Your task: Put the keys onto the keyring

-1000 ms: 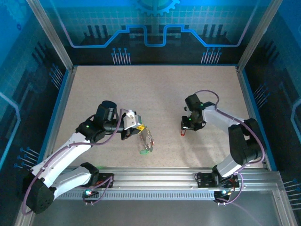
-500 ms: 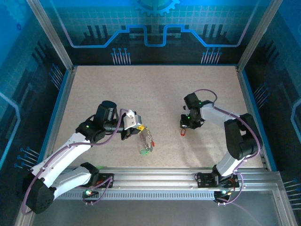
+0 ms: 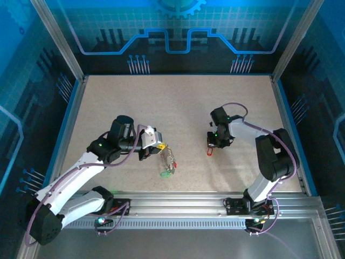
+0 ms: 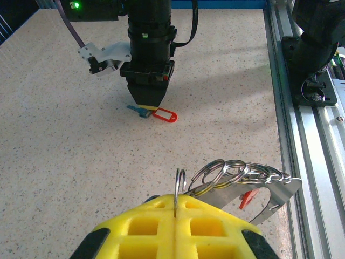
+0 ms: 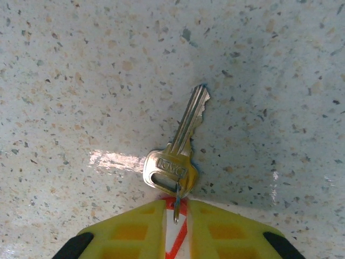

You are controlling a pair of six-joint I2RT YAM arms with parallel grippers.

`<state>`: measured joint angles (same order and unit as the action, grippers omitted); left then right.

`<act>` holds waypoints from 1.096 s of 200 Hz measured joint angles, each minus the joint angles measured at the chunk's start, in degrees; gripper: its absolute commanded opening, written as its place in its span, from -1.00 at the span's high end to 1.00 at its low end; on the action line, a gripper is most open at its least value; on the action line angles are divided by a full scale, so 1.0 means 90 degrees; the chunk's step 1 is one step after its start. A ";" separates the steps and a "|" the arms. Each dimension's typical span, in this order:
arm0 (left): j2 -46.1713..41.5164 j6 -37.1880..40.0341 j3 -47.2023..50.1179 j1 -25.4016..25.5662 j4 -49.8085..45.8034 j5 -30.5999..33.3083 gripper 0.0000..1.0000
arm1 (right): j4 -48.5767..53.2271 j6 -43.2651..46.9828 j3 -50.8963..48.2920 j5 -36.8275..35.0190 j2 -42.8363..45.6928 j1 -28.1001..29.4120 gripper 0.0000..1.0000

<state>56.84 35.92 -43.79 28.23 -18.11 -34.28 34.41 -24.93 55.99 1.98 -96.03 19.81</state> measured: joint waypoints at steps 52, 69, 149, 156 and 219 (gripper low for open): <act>0.0000 -0.0002 0.0000 0.0000 0.0000 0.0000 1.00 | 0.0005 0.0061 0.0000 -0.0017 0.0000 0.0000 0.87; 0.0000 0.0000 0.0000 0.0000 0.0000 0.0000 1.00 | 0.0002 0.0070 0.0000 -0.0024 0.0000 0.0000 0.92; 0.0000 0.0019 -0.0002 0.0000 -0.0005 -0.0058 1.00 | -0.0457 0.1241 -0.0039 -0.0192 0.1107 0.1195 1.00; 0.0000 0.0019 -0.0002 0.0000 -0.0010 -0.0056 1.00 | -0.0605 0.1413 -0.0083 -0.0182 0.1314 0.1353 1.00; 0.0063 -0.0056 -0.0041 0.0000 -0.0029 -0.0012 1.00 | -0.2069 0.2934 -0.1151 0.0617 0.2902 0.1928 1.00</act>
<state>57.41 35.42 -44.16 28.23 -18.37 -34.39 15.79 1.48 45.63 7.53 -69.91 37.17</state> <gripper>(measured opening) 0.052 0.060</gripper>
